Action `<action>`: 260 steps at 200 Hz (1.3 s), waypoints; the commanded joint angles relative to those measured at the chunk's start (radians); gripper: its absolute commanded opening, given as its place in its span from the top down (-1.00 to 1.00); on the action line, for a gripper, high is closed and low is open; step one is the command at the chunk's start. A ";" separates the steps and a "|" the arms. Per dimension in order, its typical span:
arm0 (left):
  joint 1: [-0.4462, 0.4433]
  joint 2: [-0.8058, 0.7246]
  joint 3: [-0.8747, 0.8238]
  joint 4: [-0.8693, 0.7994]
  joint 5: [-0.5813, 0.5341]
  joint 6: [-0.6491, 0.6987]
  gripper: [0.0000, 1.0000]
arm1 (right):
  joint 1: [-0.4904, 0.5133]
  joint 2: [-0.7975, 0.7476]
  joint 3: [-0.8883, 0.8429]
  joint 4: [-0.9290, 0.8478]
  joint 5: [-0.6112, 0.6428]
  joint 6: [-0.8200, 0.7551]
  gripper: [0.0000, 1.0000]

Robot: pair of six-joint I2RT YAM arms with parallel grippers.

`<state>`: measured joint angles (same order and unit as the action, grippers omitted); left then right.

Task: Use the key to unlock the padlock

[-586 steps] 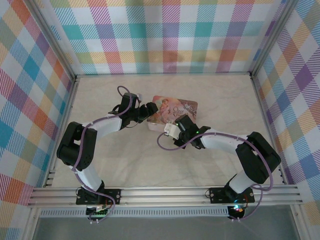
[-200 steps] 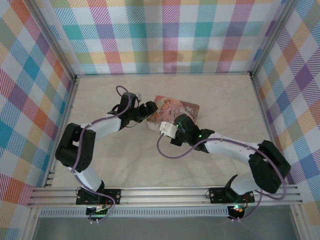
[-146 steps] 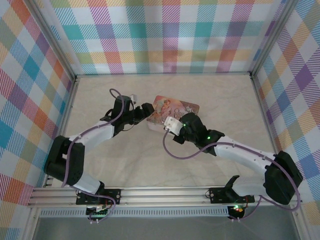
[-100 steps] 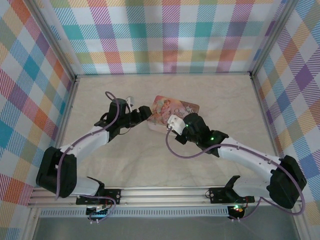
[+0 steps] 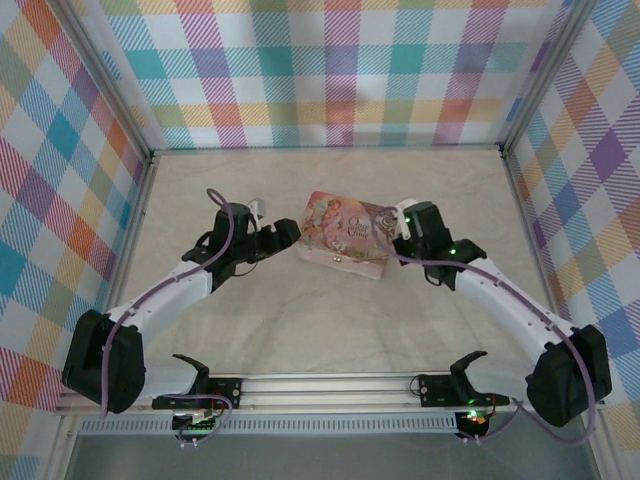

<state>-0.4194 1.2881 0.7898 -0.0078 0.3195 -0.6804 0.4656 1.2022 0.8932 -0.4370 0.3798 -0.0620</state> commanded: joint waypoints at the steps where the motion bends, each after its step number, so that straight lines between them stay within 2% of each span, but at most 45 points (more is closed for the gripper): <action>1: -0.014 0.014 -0.011 0.011 -0.020 -0.001 -0.60 | -0.088 0.065 0.034 -0.076 0.088 0.086 1.00; 43: -0.018 0.014 -0.016 0.005 -0.038 0.002 -0.60 | -0.167 0.257 0.056 -0.078 0.151 0.064 1.00; 84: -0.018 0.019 -0.020 0.002 -0.051 0.003 -0.60 | -0.179 0.425 0.097 -0.093 0.163 0.062 1.00; 121: -0.018 0.022 -0.013 -0.006 -0.057 0.007 -0.60 | -0.185 0.494 0.100 -0.077 0.142 0.088 1.00; 135: -0.018 0.019 -0.013 -0.010 -0.060 0.008 -0.60 | -0.186 0.503 0.101 -0.080 0.140 0.096 0.94; 144: -0.018 0.020 -0.015 -0.009 -0.062 0.008 -0.60 | -0.189 0.502 0.105 -0.091 0.142 0.110 0.81; 167: -0.018 0.019 -0.016 -0.014 -0.068 0.010 -0.60 | -0.191 0.466 0.106 -0.102 0.135 0.134 0.29; 179: -0.018 0.019 -0.014 -0.020 -0.076 0.011 -0.60 | -0.191 0.437 0.114 -0.121 0.133 0.146 0.13; 203: -0.011 -0.007 -0.005 -0.074 -0.178 -0.004 -0.70 | -0.196 0.364 0.133 -0.163 0.126 0.182 -0.22; 205: -0.010 -0.010 -0.005 -0.077 -0.185 -0.004 -0.71 | -0.196 0.358 0.134 -0.165 0.122 0.184 -0.44; 207: -0.008 -0.013 -0.003 -0.080 -0.191 -0.005 -0.72 | -0.196 0.351 0.136 -0.169 0.117 0.186 -0.84; 210: -0.005 -0.017 -0.001 -0.084 -0.201 -0.004 -0.73 | -0.196 0.341 0.138 -0.170 0.109 0.188 -0.98; 227: 0.004 -0.040 0.017 -0.107 -0.251 0.012 -0.81 | -0.198 0.283 0.142 -0.174 0.056 0.215 -0.99; 229: 0.004 -0.042 0.020 -0.113 -0.256 0.015 -0.93 | -0.197 0.276 0.142 -0.173 0.047 0.218 -0.99; 232: 0.005 -0.045 0.025 -0.121 -0.270 0.020 -0.99 | -0.197 0.264 0.140 -0.169 0.037 0.225 -0.99; 260: 0.012 -0.061 0.099 -0.237 -0.393 0.087 -1.00 | -0.198 0.144 0.098 -0.064 -0.056 0.269 -0.99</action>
<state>-0.4210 1.2633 0.8070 -0.1398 0.0669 -0.6640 0.2741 1.4353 1.0115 -0.5671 0.4271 0.1440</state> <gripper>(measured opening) 0.998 0.996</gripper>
